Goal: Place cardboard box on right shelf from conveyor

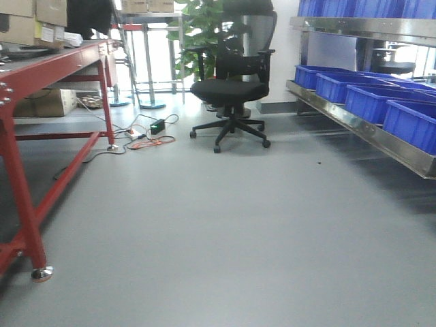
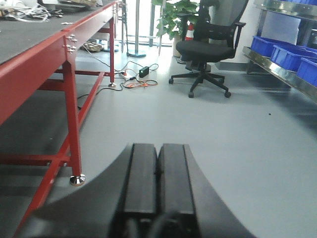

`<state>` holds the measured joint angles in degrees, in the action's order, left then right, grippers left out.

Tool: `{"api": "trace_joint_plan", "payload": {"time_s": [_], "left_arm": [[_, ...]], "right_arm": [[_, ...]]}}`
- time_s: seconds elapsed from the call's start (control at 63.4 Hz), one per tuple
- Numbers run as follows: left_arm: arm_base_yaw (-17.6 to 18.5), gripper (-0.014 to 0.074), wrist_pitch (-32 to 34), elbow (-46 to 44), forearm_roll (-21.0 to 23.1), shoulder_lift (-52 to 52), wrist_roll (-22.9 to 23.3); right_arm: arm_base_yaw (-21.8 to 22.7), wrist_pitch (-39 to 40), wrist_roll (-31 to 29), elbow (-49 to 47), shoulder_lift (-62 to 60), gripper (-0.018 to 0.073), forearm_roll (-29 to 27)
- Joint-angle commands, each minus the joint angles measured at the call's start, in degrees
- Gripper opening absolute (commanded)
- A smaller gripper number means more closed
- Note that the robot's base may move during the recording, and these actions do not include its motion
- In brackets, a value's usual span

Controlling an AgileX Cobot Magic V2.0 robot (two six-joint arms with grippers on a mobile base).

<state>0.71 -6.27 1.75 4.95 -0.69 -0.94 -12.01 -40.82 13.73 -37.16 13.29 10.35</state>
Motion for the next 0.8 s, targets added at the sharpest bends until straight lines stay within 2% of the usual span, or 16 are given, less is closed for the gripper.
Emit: {"api": "trace_joint_plan", "payload": {"time_s": [0.0,0.789], "left_arm": [[-0.05,-0.0119,4.68,-0.16,0.27,-0.70,0.29],[-0.05,-0.0119,4.68,-0.16,0.27,-0.82,0.29]], "right_arm": [[0.42,5.62,-0.58,-1.56,0.63,0.0195,1.01],[0.42,5.56,-0.58,-1.56,1.11,0.0195,1.01]]}}
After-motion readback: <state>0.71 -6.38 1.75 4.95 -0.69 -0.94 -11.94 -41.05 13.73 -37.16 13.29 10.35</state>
